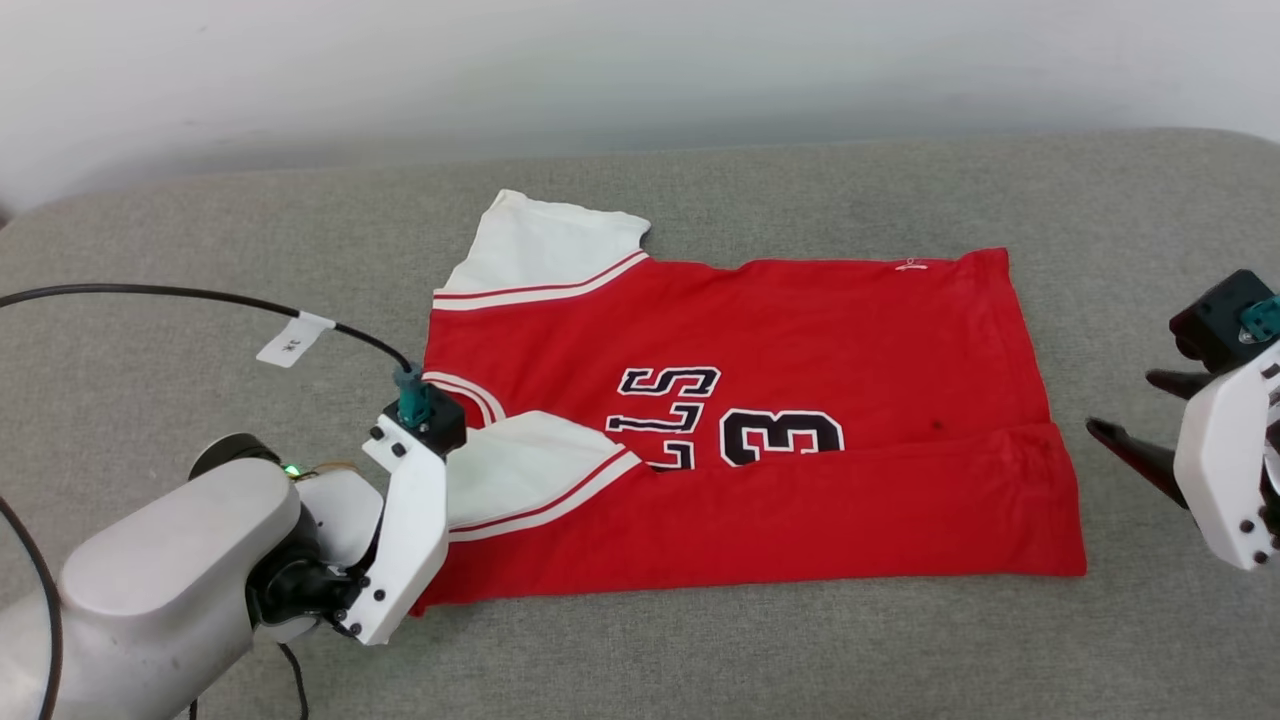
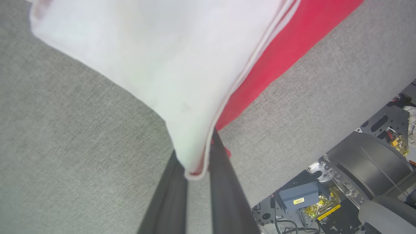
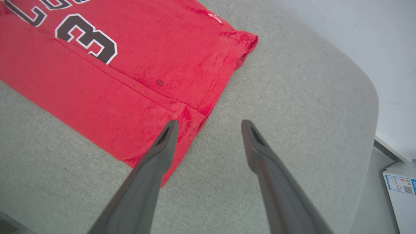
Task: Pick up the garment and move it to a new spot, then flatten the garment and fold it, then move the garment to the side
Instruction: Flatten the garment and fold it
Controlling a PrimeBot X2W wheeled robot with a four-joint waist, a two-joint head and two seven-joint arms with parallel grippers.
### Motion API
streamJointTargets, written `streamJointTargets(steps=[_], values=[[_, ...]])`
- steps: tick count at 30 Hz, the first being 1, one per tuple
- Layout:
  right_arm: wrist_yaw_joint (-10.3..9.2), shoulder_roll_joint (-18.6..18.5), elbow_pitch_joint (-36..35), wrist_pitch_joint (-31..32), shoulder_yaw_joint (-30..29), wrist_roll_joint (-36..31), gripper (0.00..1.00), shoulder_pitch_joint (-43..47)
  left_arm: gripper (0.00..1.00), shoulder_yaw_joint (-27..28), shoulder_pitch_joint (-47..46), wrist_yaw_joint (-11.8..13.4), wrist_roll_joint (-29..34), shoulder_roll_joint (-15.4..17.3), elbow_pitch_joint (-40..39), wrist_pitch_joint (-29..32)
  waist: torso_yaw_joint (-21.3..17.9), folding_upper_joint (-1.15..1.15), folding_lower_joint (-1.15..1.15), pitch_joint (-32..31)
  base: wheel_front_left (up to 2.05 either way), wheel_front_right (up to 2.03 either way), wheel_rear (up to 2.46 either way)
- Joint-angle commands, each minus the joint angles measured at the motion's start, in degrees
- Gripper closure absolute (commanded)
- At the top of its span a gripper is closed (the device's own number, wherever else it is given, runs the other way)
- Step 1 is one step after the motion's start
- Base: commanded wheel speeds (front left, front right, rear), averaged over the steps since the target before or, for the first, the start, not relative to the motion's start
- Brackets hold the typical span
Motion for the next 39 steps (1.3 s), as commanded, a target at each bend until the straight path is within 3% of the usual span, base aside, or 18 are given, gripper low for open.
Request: streamJointTargets(steps=[1,4,10,16,23,24,25,31,39], values=[[-0.05,-0.77,-0.61,2.07,1.08,0.93,0.00,-0.78,1.00,0.02,-0.72,-0.17,0.39,0.09,-0.44,-0.13,0.29,0.00,0.00,0.33,0.00,0.00,0.00],[-0.05,-2.48,-2.34,8.88,3.67,3.12,0.00,-3.27,1.00,-0.06,-0.95,-0.12,0.88,0.12,-1.62,-0.19,0.84,0.00,0.00,1.37,0.00,0.00,0.00],[-0.05,-0.59,-0.22,17.25,6.41,6.05,0.00,-4.00,1.00,0.06,-2.38,0.00,2.01,-0.26,-2.90,-0.56,1.72,0.00,0.00,4.11,0.00,0.00,0.00],[-0.05,4.34,5.91,17.92,8.46,7.28,0.00,-0.78,1.00,0.26,-3.94,-0.18,3.01,-0.24,-3.24,-1.12,2.68,0.00,0.00,7.20,0.00,0.00,0.00],[0.05,7.87,7.95,16.18,12.83,10.02,0.00,2.34,1.00,0.01,-3.71,-0.30,3.28,-0.25,-2.69,-1.88,2.66,0.00,0.00,8.25,0.00,0.00,0.00],[0.05,7.79,8.17,15.36,12.64,10.13,0.72,1.78,1.00,-0.01,-3.44,-0.32,3.17,-0.20,-2.53,-1.99,2.52,0.00,0.00,8.10,0.00,0.00,0.00],[0.04,7.09,8.34,14.13,12.52,9.99,1.00,0.42,1.00,-0.12,-2.65,-0.24,2.89,0.03,-2.02,-2.49,2.19,0.00,0.00,7.46,0.00,0.00,0.00],[-0.04,3.66,7.03,10.35,12.20,10.10,1.00,-1.41,1.00,-0.37,-0.15,-0.32,1.77,0.21,-1.22,-4.02,1.40,0.00,0.00,3.71,0.00,0.00,0.00],[-0.05,-3.06,0.43,7.14,13.65,12.98,1.00,1.74,1.00,-1.31,5.33,-0.37,0.39,3.24,-4.32,-5.30,0.93,0.00,0.00,-3.16,0.00,0.00,0.00]])
